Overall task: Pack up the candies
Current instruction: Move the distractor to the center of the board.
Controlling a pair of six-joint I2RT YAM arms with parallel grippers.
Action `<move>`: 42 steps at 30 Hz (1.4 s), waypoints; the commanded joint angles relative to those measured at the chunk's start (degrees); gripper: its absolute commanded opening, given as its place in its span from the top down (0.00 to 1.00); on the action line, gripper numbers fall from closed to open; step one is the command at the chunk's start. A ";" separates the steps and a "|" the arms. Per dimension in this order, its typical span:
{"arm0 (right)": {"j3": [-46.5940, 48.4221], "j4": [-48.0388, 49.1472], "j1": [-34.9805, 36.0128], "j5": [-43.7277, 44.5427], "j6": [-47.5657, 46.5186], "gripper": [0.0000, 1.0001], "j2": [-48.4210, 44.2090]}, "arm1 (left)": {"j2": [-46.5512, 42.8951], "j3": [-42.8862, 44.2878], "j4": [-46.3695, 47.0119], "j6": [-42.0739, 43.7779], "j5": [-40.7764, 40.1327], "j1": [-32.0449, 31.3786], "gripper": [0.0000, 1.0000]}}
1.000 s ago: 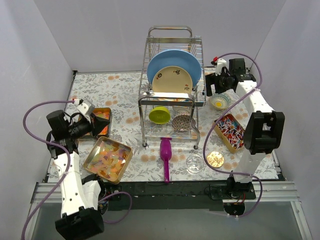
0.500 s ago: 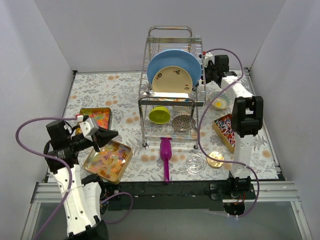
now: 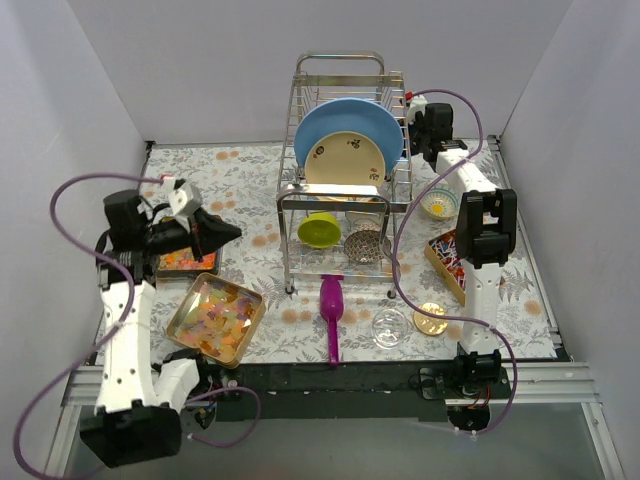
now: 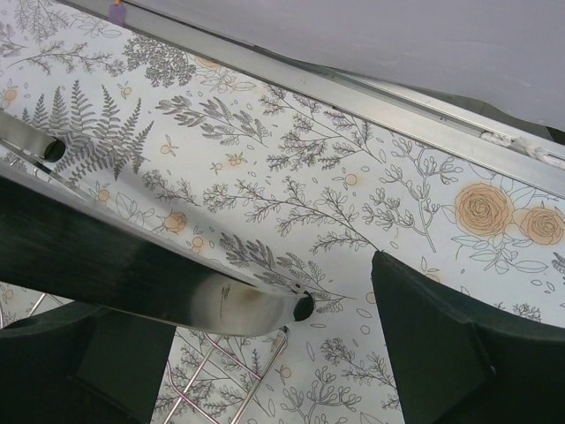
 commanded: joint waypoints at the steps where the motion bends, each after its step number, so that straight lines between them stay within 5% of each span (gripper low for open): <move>1: 2.67 4.13 -0.17 4.56 1.71 0.09 0.64 | 6.83 6.37 11.09 -11.24 -12.63 -10.87 1.00; 13: 2.94 4.13 -0.34 5.97 1.71 0.09 0.73 | 0.17 -2.58 19.79 -20.99 -20.53 -41.00 1.00; 20: 2.15 4.39 -0.35 8.60 2.67 0.09 0.47 | 4.20 -9.09 36.72 -26.09 -55.92 -54.64 1.00; 31: 1.79 5.01 0.01 12.38 6.90 0.12 0.82 | 5.61 -10.06 43.09 -23.46 -87.65 -56.85 0.95; 42: 0.66 4.66 1.41 16.94 5.67 0.14 -1.29 | 4.12 -9.88 34.83 -26.00 -96.13 -50.27 0.87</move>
